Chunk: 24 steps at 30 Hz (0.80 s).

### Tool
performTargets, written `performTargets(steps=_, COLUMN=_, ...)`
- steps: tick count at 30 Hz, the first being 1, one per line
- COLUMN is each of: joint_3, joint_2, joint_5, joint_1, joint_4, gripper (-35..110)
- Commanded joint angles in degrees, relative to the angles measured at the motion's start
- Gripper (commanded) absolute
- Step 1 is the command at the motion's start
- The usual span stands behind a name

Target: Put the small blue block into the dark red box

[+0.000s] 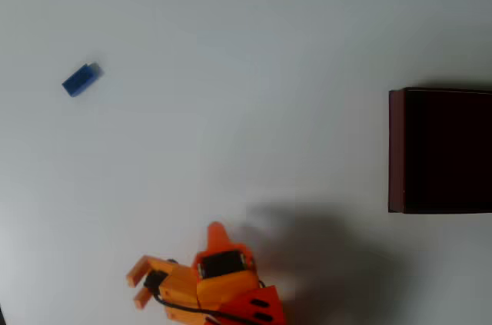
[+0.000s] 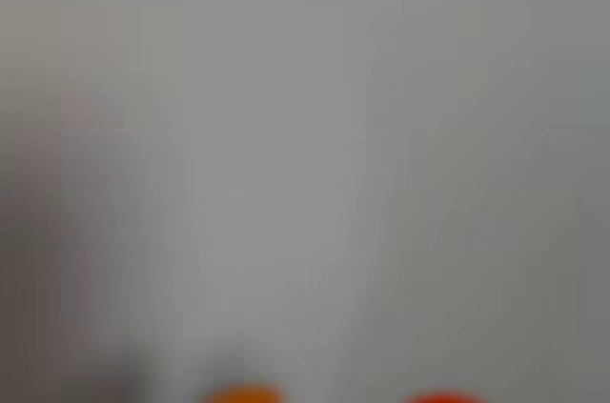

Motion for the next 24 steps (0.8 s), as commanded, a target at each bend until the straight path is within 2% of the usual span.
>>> performTargets(steps=1, joint_3=-0.1, joint_2=0.9, joint_5=9.3, joint_1=-0.3, joint_4=-2.5, gripper=8)
performTargets(steps=10, joint_3=-5.4, joint_2=0.9, joint_5=45.5, joint_1=5.2, joint_4=2.8, gripper=10)
performTargets(steps=12, joint_3=-8.2, joint_2=0.3, joint_5=56.3, joint_1=5.4, joint_4=5.6, gripper=10)
performTargets(steps=14, joint_3=-9.2, joint_2=0.4, joint_5=67.9, joint_1=3.7, joint_4=6.3, gripper=10)
performTargets(steps=20, joint_3=-5.7, joint_2=-1.9, joint_5=107.8, joint_1=-7.6, joint_4=0.2, gripper=15)
performTargets(steps=24, joint_3=-11.4, joint_2=-15.3, joint_5=127.3, joint_1=-13.4, joint_4=-2.1, gripper=18)
